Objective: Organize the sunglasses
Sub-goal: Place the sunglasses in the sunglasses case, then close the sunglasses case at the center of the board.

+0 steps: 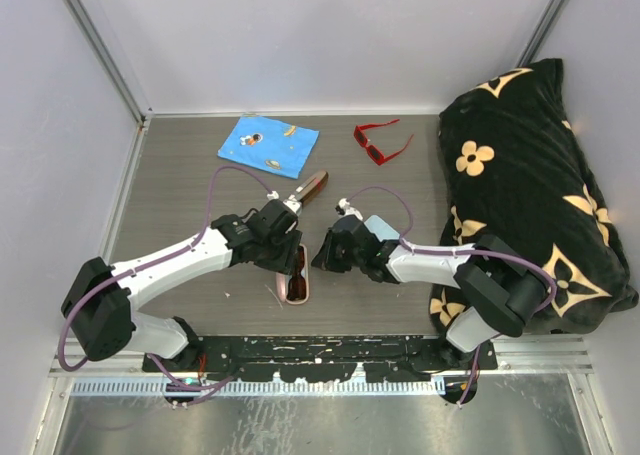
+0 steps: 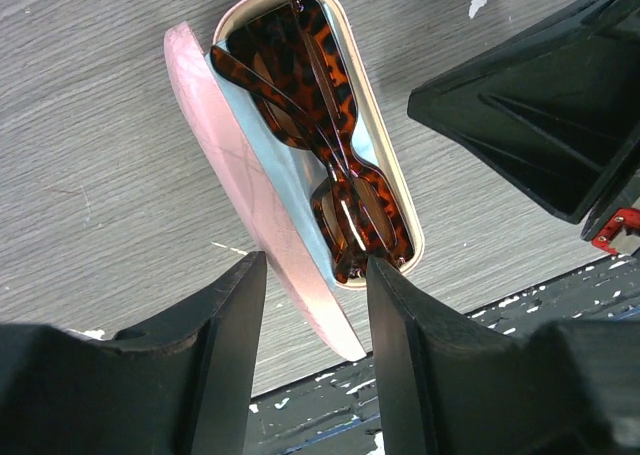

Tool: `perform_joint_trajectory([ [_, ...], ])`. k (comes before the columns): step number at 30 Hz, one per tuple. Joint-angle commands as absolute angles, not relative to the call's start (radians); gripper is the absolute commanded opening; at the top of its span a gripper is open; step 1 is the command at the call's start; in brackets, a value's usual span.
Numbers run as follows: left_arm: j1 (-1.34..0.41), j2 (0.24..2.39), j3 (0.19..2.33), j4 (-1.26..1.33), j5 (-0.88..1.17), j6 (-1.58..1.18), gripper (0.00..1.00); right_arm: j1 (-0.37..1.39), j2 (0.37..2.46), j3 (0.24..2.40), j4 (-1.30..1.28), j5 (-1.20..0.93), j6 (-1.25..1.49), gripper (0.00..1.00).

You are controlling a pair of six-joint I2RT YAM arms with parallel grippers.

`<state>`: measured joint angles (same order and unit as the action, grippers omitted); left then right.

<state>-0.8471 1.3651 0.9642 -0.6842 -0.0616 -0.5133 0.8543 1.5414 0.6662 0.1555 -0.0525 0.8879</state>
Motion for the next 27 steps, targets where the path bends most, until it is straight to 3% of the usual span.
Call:
perform_joint_trajectory([
  [1,-0.851,1.33,0.979,-0.645,-0.042,-0.519,0.46,0.856,1.501,0.681,0.13,0.027,0.878,0.07],
  [27,-0.851,1.364,0.971,-0.601,0.004,-0.526,0.31,0.856,1.631,0.71,0.231,-0.134,0.892,0.02],
])
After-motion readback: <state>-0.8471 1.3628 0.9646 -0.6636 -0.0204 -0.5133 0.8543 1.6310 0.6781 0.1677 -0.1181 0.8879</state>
